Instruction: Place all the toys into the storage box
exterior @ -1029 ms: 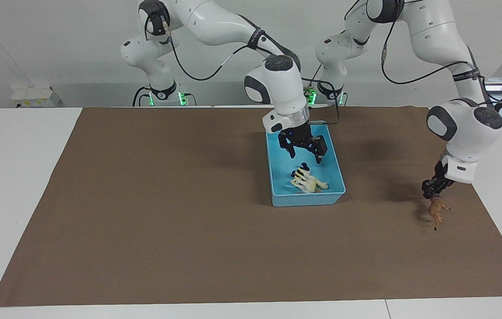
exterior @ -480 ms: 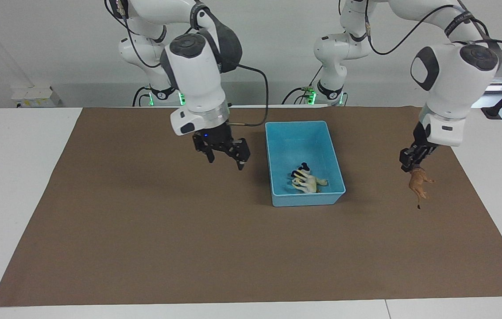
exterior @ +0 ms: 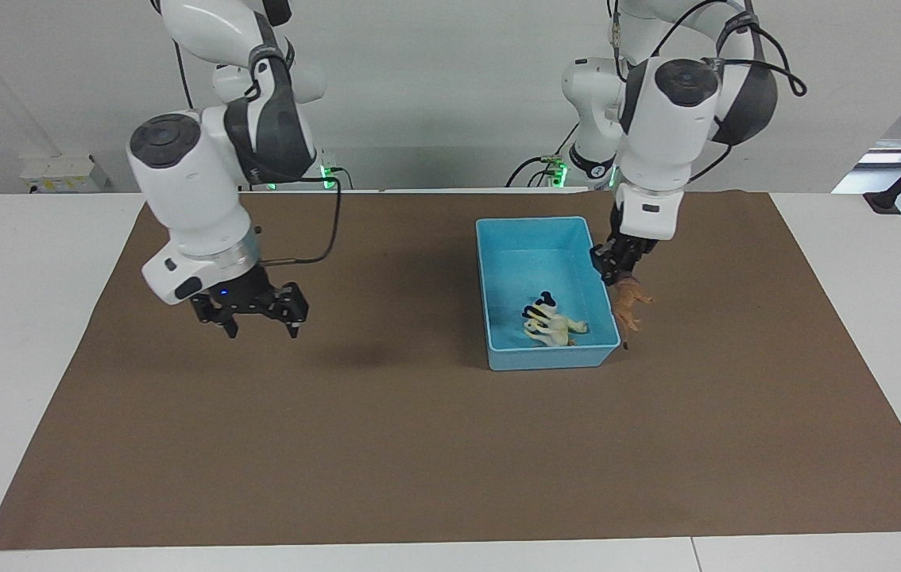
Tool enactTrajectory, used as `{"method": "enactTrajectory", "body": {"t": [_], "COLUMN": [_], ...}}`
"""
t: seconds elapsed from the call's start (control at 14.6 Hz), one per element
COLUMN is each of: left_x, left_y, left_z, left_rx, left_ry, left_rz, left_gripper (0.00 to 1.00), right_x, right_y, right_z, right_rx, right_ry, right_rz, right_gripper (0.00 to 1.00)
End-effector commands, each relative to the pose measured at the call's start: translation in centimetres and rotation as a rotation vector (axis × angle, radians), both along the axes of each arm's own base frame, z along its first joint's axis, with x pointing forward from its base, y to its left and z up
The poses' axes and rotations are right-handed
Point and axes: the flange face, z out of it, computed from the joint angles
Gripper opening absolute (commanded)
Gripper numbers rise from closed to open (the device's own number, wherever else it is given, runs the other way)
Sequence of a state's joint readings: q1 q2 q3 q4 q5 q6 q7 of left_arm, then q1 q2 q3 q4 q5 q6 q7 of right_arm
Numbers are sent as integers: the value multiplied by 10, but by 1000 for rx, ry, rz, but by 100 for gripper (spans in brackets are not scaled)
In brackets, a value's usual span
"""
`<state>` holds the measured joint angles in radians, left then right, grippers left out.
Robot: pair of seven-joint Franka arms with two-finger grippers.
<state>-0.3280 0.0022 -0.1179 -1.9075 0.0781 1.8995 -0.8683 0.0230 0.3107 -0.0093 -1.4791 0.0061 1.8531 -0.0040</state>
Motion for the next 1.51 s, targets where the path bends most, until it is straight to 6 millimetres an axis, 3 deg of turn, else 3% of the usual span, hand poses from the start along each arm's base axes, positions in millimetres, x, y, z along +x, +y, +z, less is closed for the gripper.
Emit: {"method": "enactTrajectory", "body": {"t": [0.0, 0.14, 0.34, 0.48, 0.69, 0.89, 1.03, 1.1, 1.24, 1.44], "left_x": [-21, -18, -9, 13, 28, 31, 19, 12, 9, 9], "left_y": [10, 15, 34, 80, 144, 206, 239, 250, 248, 244], "left_z": [-2, 3, 17, 40, 83, 118, 132, 135, 140, 148], "left_rx": [3, 2, -5, -11, 6, 20, 22, 20, -10, -41], "left_ry": [-10, -12, -32, -59, -40, -15, 18, 36, 31, 45], "left_rz": [18, 32, 46, 34, -70, -212, -274, -283, -273, -275], "left_gripper": [99, 100, 100, 100, 100, 100, 100, 100, 100, 100], "right_x": [-18, -32, -65, -84, -112, -134, -151, -154, -152, -145], "right_y": [-40, -60, -61, -60, -67, -68, -64, -67, -73, -73], "right_z": [25, 47, 85, 107, 129, 122, 113, 111, 116, 144], "right_rx": [-11, -14, -11, -9, -2, 4, 7, 10, 11, 1], "right_ry": [19, 21, 59, 76, 122, 159, 155, 156, 144, 112], "right_rz": [25, 33, 31, 34, 15, 10, 16, 11, 6, 11], "right_gripper": [100, 100, 100, 100, 100, 100, 100, 100, 100, 100]}}
